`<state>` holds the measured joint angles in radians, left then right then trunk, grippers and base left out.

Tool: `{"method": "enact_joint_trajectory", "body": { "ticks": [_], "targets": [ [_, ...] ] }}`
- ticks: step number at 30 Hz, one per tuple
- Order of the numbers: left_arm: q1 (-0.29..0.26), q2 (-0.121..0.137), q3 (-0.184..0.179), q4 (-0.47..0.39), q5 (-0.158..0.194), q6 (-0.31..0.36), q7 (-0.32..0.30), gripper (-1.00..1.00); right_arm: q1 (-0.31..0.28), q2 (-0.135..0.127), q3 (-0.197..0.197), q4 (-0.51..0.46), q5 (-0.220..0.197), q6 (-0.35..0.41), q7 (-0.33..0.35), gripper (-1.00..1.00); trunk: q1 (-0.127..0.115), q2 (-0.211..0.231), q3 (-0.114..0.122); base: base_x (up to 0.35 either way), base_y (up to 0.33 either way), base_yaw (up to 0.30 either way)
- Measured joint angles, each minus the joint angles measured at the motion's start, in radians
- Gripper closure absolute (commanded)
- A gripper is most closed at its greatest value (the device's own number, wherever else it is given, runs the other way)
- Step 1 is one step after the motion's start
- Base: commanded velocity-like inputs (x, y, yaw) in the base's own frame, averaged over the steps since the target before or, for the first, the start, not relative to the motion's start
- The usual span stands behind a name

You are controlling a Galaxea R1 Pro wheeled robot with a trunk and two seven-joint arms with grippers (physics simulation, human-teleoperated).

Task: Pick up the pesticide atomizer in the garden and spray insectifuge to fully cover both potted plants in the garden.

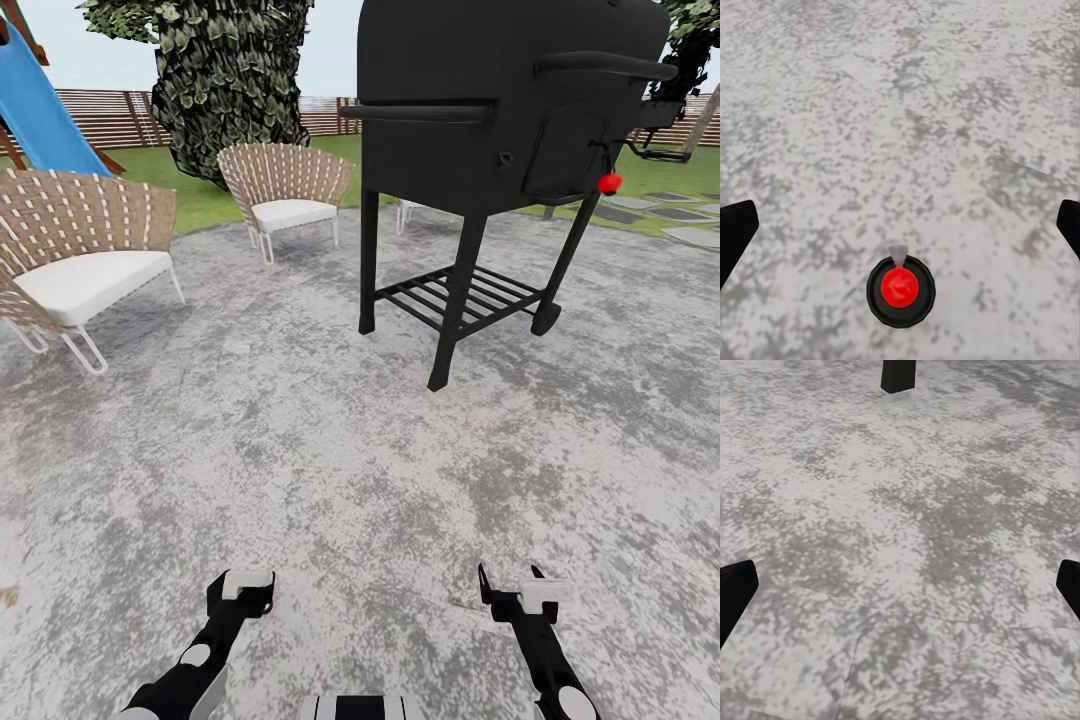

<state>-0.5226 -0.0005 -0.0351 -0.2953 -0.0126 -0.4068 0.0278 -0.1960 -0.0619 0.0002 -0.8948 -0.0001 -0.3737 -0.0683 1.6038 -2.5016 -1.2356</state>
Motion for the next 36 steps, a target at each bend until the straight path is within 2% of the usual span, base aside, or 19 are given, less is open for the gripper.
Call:
{"method": "enact_joint_trajectory", "body": {
  "ticks": [4,12,36],
  "targets": [
    [0.0,-0.001,0.0,0.001,-0.001,0.0,0.0,-1.0,0.0,0.0,0.0,0.0,0.0,0.0,0.0,-1.0,0.0,0.0,0.0,0.0,0.0,0.0],
    [0.0,-0.001,0.0,0.002,-0.001,-0.004,0.0,-1.0,0.0,0.001,0.0,0.0,0.0,0.0,0.0,-1.0,0.004,-0.002,-0.031,0.0,0.0,0.0],
    [0.02,0.0,0.0,-0.003,0.0,-0.009,0.0,-1.0,0.0,0.002,0.0,0.002,0.0,0.0,0.0,-1.0,0.014,-0.007,-0.154,0.0,0.0,0.0]
  ]
}}
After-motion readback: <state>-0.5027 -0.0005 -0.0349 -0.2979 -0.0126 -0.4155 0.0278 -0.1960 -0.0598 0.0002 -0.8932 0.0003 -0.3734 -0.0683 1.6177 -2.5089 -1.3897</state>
